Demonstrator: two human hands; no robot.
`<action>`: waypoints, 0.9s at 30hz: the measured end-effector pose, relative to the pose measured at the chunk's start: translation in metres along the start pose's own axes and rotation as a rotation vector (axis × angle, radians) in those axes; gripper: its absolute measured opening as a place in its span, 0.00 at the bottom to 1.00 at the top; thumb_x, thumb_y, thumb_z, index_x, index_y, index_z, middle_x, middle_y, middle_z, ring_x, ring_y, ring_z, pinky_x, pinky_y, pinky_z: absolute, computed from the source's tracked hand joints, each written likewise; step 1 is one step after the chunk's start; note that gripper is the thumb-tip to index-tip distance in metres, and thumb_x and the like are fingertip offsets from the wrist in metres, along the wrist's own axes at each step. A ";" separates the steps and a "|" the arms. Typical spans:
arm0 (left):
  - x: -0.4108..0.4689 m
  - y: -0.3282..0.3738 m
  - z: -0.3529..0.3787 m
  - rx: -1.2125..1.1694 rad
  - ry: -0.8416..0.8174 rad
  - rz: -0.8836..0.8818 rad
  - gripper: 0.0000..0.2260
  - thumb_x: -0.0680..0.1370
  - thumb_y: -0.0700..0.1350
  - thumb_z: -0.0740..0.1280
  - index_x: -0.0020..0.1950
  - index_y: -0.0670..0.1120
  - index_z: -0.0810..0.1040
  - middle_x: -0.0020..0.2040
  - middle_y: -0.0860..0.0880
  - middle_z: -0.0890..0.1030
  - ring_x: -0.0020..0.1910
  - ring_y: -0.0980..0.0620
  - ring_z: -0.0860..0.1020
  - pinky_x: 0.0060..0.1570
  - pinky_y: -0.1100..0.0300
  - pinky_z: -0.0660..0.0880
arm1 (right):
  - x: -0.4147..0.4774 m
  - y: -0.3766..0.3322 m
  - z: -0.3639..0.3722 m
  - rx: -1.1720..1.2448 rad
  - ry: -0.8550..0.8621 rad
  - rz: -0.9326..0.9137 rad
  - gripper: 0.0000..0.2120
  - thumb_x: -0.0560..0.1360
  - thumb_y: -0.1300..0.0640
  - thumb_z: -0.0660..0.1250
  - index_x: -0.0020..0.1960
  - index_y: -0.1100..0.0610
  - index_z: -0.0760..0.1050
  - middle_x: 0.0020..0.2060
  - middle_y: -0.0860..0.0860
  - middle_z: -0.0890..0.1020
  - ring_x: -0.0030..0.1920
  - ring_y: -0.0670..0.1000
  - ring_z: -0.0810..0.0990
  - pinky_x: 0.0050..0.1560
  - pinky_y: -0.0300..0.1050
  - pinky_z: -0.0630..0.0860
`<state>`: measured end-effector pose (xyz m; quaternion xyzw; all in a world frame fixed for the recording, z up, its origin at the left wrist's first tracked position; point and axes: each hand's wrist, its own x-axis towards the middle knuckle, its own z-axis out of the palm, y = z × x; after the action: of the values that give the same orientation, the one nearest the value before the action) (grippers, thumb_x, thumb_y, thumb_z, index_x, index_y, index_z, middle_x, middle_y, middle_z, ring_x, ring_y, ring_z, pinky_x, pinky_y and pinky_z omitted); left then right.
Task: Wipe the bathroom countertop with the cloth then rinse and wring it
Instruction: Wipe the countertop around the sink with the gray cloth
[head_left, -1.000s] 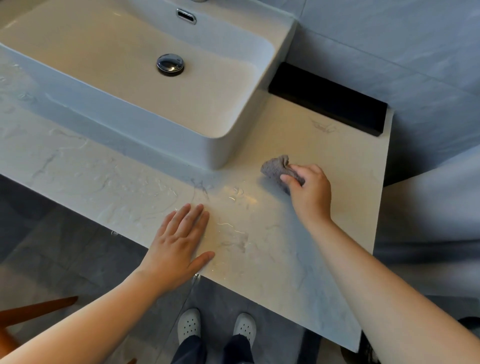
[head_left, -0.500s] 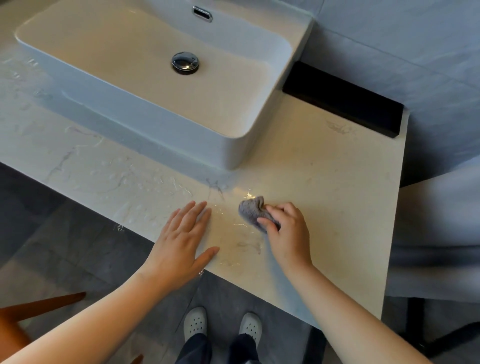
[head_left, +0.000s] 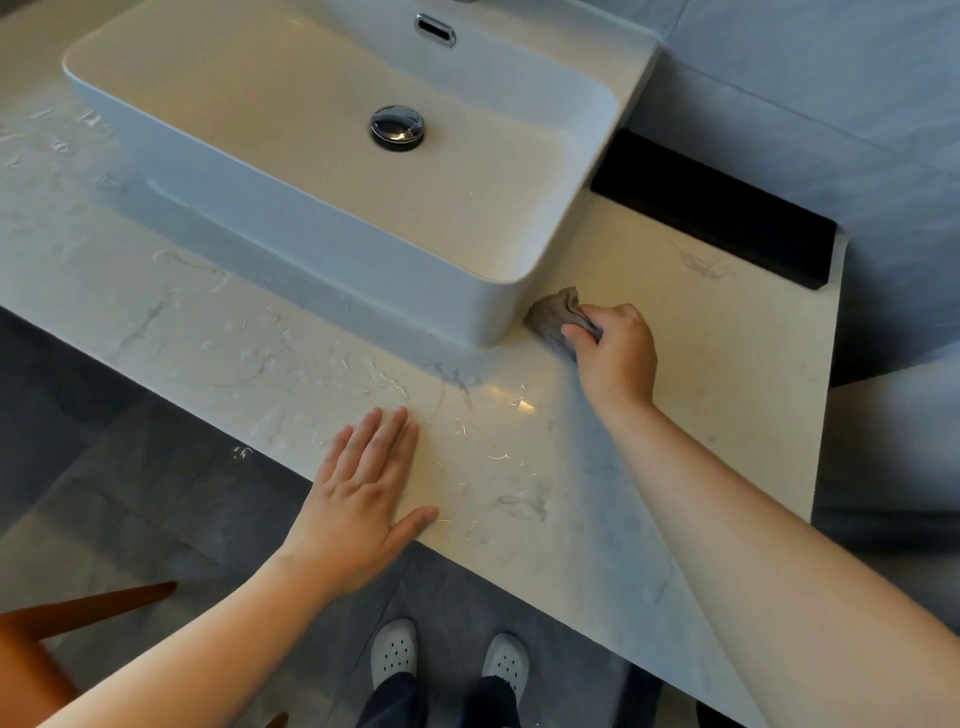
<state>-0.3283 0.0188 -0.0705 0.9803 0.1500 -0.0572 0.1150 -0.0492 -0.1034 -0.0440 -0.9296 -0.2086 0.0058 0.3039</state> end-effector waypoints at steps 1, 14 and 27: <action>0.000 0.000 0.000 -0.009 0.000 -0.001 0.36 0.78 0.67 0.47 0.78 0.46 0.48 0.79 0.46 0.48 0.77 0.48 0.42 0.72 0.49 0.42 | 0.001 0.000 0.007 -0.010 0.002 0.013 0.09 0.74 0.53 0.68 0.50 0.57 0.81 0.41 0.51 0.72 0.46 0.57 0.75 0.40 0.41 0.65; 0.001 0.000 0.000 -0.032 -0.018 0.000 0.35 0.78 0.67 0.48 0.78 0.45 0.50 0.78 0.46 0.50 0.77 0.46 0.45 0.72 0.46 0.44 | -0.082 -0.014 0.026 0.068 -0.077 -0.217 0.13 0.69 0.57 0.71 0.52 0.59 0.82 0.41 0.53 0.77 0.42 0.57 0.75 0.44 0.49 0.74; 0.002 -0.002 -0.003 -0.028 -0.040 -0.007 0.37 0.76 0.68 0.46 0.78 0.46 0.48 0.78 0.47 0.47 0.77 0.47 0.42 0.73 0.49 0.40 | -0.090 -0.007 -0.035 0.179 -0.166 -0.100 0.11 0.71 0.58 0.72 0.54 0.57 0.82 0.41 0.50 0.76 0.43 0.50 0.76 0.43 0.38 0.70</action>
<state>-0.3269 0.0216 -0.0686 0.9767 0.1517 -0.0751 0.1317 -0.1286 -0.1533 -0.0220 -0.8835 -0.2778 0.0863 0.3671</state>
